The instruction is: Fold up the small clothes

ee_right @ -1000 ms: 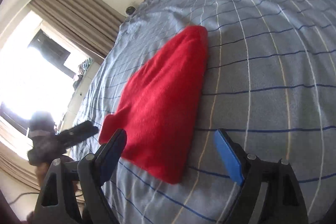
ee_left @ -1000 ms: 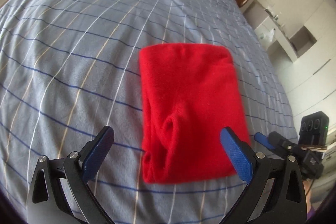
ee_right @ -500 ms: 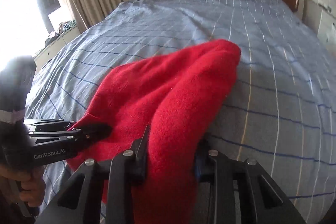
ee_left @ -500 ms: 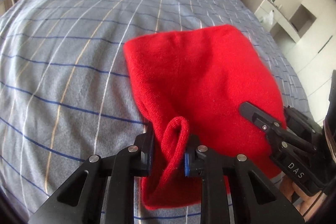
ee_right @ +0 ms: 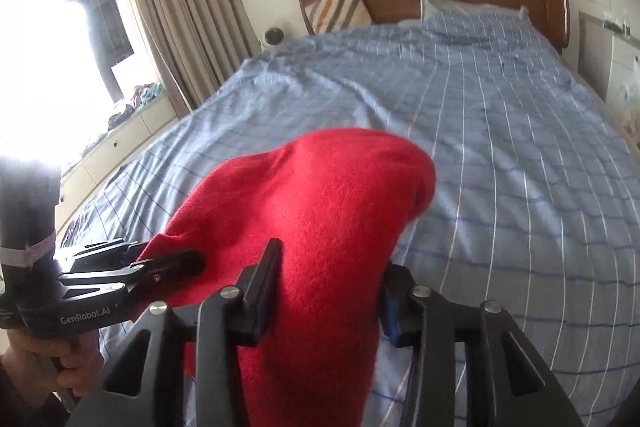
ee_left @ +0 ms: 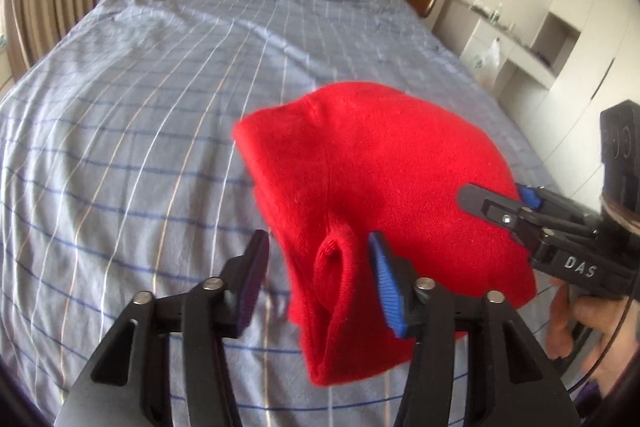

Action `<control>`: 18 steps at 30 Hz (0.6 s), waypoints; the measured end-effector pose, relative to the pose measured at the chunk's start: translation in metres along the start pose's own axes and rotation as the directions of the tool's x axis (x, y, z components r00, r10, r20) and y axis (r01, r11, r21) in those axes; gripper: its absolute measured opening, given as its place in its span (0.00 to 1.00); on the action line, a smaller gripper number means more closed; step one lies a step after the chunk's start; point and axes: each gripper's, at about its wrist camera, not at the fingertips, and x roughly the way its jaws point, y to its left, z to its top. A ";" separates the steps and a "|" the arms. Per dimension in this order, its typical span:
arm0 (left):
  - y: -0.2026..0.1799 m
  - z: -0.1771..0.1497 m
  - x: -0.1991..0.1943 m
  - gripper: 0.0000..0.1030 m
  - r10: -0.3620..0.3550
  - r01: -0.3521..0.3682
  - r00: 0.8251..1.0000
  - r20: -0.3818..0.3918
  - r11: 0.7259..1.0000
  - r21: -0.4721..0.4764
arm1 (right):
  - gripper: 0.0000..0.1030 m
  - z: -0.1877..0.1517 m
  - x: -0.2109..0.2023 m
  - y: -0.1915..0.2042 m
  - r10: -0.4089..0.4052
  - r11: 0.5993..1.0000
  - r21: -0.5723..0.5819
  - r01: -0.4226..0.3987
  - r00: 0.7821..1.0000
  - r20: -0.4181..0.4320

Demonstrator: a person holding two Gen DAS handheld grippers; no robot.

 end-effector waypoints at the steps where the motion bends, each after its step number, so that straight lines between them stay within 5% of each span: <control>1: 0.000 -0.015 0.002 0.60 0.057 -0.057 0.998 -0.010 0.998 0.020 | 0.75 -0.015 0.009 -0.009 -0.029 0.999 0.015 0.030 0.998 -0.062; 3: -0.005 -0.046 -0.003 0.65 0.158 -0.158 0.987 0.007 0.985 0.074 | 0.81 -0.050 0.011 -0.023 -0.087 0.996 0.025 0.091 0.990 -0.114; 7: -0.029 -0.083 -0.047 1.00 0.296 -0.320 0.939 0.174 0.938 0.131 | 0.92 -0.103 -0.020 -0.030 -0.143 0.989 0.020 0.146 0.982 -0.120; 9: -0.044 -0.092 -0.072 1.00 0.334 -0.372 0.911 0.243 0.919 0.132 | 0.95 -0.119 -0.044 -0.023 -0.183 0.983 -0.017 0.182 0.979 -0.092; 13: -0.062 -0.099 -0.103 1.00 0.424 -0.462 0.868 0.259 0.880 0.108 | 0.95 -0.134 -0.088 0.002 -0.245 0.965 -0.100 0.241 0.969 -0.038; 15: -0.067 -0.104 -0.120 1.00 0.410 -0.444 0.874 0.261 0.891 0.088 | 0.96 -0.139 -0.111 0.014 -0.248 0.964 -0.105 0.244 0.968 -0.026; 18: -0.072 -0.113 -0.139 1.00 0.359 -0.381 0.909 0.212 0.922 0.070 | 0.99 -0.148 -0.143 0.027 -0.244 0.965 -0.098 0.242 0.970 -0.009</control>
